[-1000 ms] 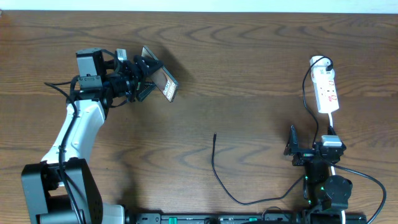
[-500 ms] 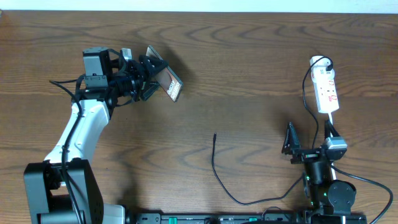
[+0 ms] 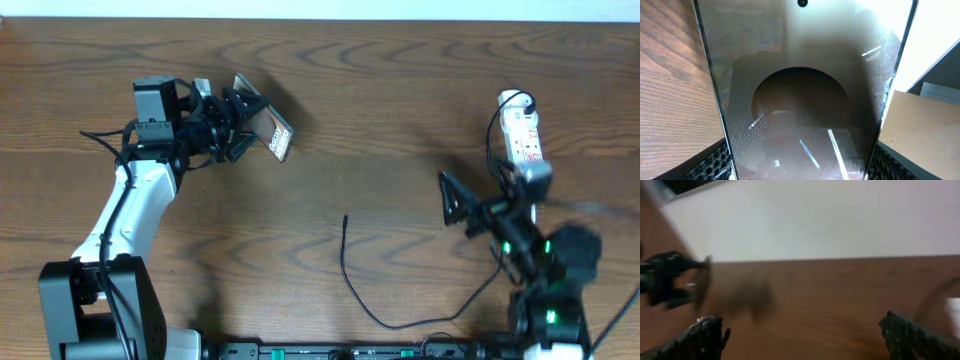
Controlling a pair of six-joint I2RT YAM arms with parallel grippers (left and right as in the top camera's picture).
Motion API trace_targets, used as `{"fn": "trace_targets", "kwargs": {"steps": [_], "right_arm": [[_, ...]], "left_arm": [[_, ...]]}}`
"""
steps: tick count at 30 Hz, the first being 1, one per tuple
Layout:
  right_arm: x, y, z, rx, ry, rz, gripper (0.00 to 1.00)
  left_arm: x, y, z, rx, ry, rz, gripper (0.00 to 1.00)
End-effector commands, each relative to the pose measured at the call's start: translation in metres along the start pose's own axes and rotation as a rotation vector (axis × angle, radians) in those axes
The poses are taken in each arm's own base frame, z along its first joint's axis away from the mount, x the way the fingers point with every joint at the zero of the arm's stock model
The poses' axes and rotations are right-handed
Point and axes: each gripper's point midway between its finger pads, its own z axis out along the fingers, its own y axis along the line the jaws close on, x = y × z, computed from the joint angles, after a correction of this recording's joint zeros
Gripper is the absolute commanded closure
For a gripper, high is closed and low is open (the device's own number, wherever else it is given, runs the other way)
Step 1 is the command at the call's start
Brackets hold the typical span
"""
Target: Plug charger to phone and switch on socket
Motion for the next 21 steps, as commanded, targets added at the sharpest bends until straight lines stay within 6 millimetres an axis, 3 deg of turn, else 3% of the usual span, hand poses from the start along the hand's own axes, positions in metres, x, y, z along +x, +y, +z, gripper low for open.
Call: {"fn": "trace_targets", "kwargs": {"steps": [1,8,11,21], "right_arm": [[-0.002,0.04,0.023,-0.298,0.137,0.092,0.01],[-0.015,0.074,0.063,-0.662,0.18,0.078,0.01],[-0.004,0.083,0.084,-0.723,0.188,0.13,0.01],[0.025,0.089,0.128,-0.62,0.217,0.284,0.01]], "left_arm": [[0.001,-0.011,-0.004,0.032,-0.004,-0.017,0.92],[-0.006,-0.019,-0.004,0.056,-0.035,-0.128,0.93],[-0.002,-0.02,-0.001,0.054,-0.024,-0.182,0.93],[0.017,-0.025,0.014,0.041,0.014,-0.165,0.93]]}}
